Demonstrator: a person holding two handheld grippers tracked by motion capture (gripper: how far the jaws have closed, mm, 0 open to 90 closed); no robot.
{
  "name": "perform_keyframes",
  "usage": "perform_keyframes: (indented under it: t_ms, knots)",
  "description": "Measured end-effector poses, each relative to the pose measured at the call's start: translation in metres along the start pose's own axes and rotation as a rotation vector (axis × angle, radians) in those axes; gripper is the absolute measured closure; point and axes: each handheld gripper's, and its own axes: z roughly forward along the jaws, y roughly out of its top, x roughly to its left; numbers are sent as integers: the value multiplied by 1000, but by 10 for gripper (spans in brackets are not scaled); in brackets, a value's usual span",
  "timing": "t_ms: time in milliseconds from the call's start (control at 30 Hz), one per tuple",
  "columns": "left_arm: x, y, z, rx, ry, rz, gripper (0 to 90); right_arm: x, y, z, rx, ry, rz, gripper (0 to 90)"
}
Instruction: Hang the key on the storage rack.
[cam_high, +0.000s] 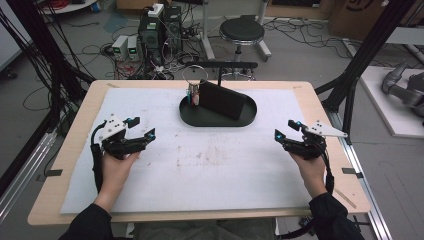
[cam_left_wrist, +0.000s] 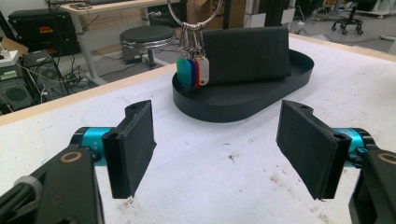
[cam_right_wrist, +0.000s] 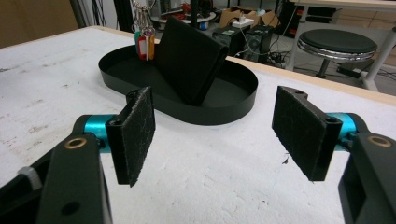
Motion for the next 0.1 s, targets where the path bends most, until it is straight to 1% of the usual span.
perform_keyframes:
  t_ms: [100]
  knots:
    - [0,0,2,7,0,3,277,0,0,-1,-2,-3,1,302]
